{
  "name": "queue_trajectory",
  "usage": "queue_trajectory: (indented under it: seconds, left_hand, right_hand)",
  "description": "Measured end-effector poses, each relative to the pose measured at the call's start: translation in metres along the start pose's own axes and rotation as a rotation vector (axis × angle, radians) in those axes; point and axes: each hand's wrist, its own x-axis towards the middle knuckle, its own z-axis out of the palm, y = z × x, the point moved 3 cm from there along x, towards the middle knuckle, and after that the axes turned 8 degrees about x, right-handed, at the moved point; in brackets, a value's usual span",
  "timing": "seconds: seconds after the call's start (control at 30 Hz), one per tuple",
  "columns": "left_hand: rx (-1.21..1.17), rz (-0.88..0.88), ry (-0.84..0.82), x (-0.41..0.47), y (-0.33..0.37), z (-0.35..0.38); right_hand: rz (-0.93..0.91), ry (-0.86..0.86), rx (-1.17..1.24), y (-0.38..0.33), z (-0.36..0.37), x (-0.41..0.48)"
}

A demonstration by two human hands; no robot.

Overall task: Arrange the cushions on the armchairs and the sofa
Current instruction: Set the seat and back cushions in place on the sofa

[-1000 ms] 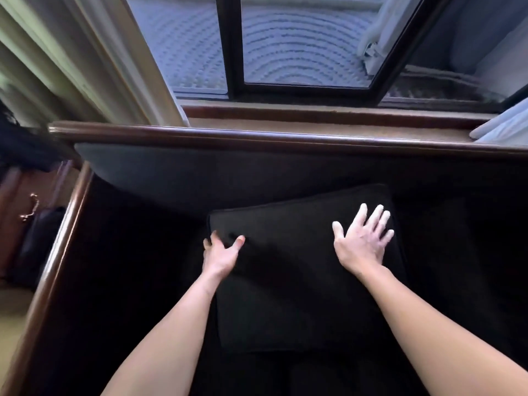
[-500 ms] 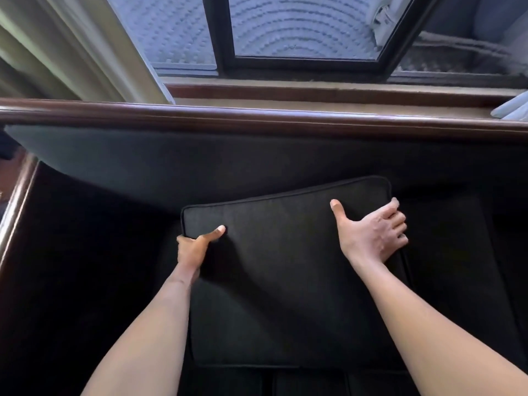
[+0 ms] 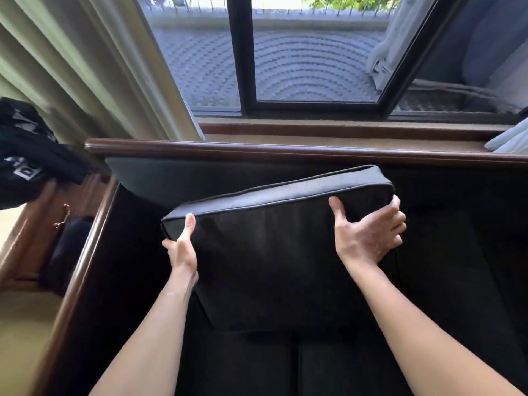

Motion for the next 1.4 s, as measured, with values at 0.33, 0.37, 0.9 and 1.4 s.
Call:
queue_trajectory:
  seconds: [0.33,0.37,0.9,1.4]
  left_hand:
    - [-0.159,0.238,0.077,0.002,0.083,-0.114]
    - [-0.156,0.222,0.081,0.006,0.079,-0.125]
    - [1.328,0.727,-0.139,0.033,0.104,-0.162]
    - [1.748,1.149,-0.120,0.059,0.131,-0.149]
  right_hand:
    - [0.057,-0.231,0.498,-0.031,-0.001,-0.088]
    - [0.108,-0.269,0.500,-0.023,0.004,-0.099]
    - [-0.707,-0.596,-0.521,-0.053,0.046,-0.132]
    - [-0.936,-0.599,-0.596,-0.099,0.079,-0.116]
